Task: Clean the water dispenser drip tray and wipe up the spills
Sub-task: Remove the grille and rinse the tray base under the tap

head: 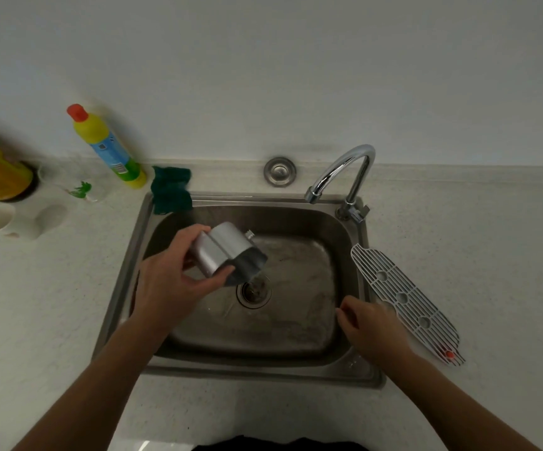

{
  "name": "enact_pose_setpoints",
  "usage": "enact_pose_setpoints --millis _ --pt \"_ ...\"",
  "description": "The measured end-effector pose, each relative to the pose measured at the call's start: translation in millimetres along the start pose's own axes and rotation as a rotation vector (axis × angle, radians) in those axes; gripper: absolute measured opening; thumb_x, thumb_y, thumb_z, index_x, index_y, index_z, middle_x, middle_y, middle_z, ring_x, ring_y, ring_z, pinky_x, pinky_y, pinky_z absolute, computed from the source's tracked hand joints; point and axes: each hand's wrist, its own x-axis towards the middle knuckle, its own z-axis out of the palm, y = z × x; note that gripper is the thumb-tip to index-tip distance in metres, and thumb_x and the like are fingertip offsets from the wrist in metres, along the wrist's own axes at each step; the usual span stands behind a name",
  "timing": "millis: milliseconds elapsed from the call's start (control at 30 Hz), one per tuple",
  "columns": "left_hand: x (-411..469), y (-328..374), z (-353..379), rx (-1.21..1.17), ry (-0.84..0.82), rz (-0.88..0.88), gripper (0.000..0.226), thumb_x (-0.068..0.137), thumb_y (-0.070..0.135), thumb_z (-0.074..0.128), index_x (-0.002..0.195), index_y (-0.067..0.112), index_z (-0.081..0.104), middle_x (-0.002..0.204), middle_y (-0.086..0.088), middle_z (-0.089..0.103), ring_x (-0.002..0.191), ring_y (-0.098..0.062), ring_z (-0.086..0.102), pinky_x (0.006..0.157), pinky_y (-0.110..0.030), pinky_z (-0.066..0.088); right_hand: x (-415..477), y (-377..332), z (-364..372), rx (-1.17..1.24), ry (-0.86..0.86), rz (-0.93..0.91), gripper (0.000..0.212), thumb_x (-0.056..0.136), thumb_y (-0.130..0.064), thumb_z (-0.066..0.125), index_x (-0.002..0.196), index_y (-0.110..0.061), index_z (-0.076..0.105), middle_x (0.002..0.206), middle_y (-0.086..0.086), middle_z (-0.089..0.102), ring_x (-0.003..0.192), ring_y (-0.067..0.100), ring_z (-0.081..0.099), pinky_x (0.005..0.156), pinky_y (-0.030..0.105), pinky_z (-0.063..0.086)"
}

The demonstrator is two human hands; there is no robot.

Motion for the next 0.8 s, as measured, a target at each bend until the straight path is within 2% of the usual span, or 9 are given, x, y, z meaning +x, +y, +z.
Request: enact_pose_setpoints --millis 167,233,367,433,500,567,633,700,800 --pt "4.8 -8.7 -7.9 0.024 0.076 0.045 0.066 0.080 0.037 0.077 0.132 0.002 0.057 0.119 -0.021 0.072 0.100 -0.013 0.066 0.078 -0.002 0.047 9.1 4.3 -8.4 -0.035 0.034 -0.022 0.016 0.099 -0.035 0.059 0.084 -0.031 0.058 0.063 -0.011 0.057 0.056 0.001 0.057 0.059 0.020 0.052" --pt "6.7 -10.7 -8.4 -0.024 0.114 0.027 0.063 0.082 0.041 0.073 0.131 0.004 0.056 0.119 -0.016 0.070 0.100 -0.009 0.066 0.079 0.004 0.046 19.4 6.2 -17.3 -0.049 0.060 -0.022 0.017 0.099 -0.035 0.060 0.083 -0.031 0.057 0.064 -0.011 0.057 0.056 0.001 0.058 0.059 0.021 0.053" --pt "6.7 -15.3 -6.4 -0.170 0.238 -0.100 0.047 0.082 0.039 0.073 0.123 0.043 0.048 0.118 -0.001 0.061 0.098 -0.022 0.069 0.081 -0.002 0.051 51.4 7.5 -41.4 -0.082 0.161 0.001 0.016 0.097 -0.035 0.061 0.082 -0.030 0.056 0.068 -0.012 0.055 0.059 0.000 0.054 0.057 0.020 0.045" --pt "3.3 -20.5 -4.0 -0.178 0.253 -0.123 0.050 0.082 0.034 0.074 0.121 0.046 0.046 0.119 -0.002 0.061 0.099 -0.026 0.069 0.081 -0.003 0.052 69.2 8.3 -54.0 -0.113 0.211 0.005 0.012 0.097 -0.035 0.060 0.089 -0.028 0.060 0.076 -0.013 0.055 0.063 0.002 0.053 0.059 0.021 0.042" --pt "-1.1 -26.5 -1.2 -0.174 0.244 -0.143 0.049 0.082 0.038 0.073 0.121 0.047 0.045 0.121 -0.002 0.060 0.098 -0.020 0.068 0.081 -0.002 0.051 87.0 9.5 -64.2 -0.142 0.263 0.009 0.014 0.097 -0.035 0.060 0.101 -0.023 0.064 0.088 -0.006 0.059 0.073 0.010 0.057 0.065 0.027 0.047" --pt "-2.4 -33.5 1.9 -0.242 0.276 -0.256 0.045 0.083 0.047 0.073 0.119 0.052 0.047 0.121 0.004 0.062 0.097 -0.007 0.068 0.078 -0.007 0.055 105.5 10.7 -71.6 -0.155 0.291 0.056 0.027 0.098 -0.034 0.060 0.119 -0.018 0.062 0.106 0.003 0.062 0.091 0.020 0.061 0.075 0.033 0.049" --pt "-3.0 -43.0 8.0 -0.400 0.333 -0.467 0.038 0.084 0.056 0.073 0.116 0.056 0.052 0.117 0.014 0.066 0.101 -0.006 0.069 0.080 -0.024 0.062 123.3 10.5 -76.3 -0.138 0.282 0.124 0.037 0.099 -0.032 0.058 0.131 -0.014 0.056 0.120 0.010 0.060 0.104 0.027 0.060 0.083 0.040 0.050" --pt "-4.6 -54.8 18.7 -0.607 0.366 -0.703 0.030 0.084 0.060 0.067 0.112 0.057 0.057 0.118 0.013 0.065 0.108 -0.014 0.069 0.082 -0.041 0.064 139.8 12.2 -78.8 -0.108 0.270 0.167 0.034 0.100 -0.031 0.055 0.128 -0.013 0.055 0.116 0.012 0.061 0.098 0.027 0.059 0.082 0.040 0.049" --pt "-5.2 -66.0 40.1 -0.857 0.366 -0.992 0.019 0.088 0.059 0.065 0.105 0.050 0.065 0.122 0.001 0.066 0.112 -0.025 0.070 0.074 -0.036 0.065 161.5 18.3 -81.5 -0.083 0.278 0.211 0.022 0.102 -0.033 0.052 0.114 -0.014 0.058 0.091 0.005 0.066 0.073 0.019 0.059 0.067 0.032 0.045"
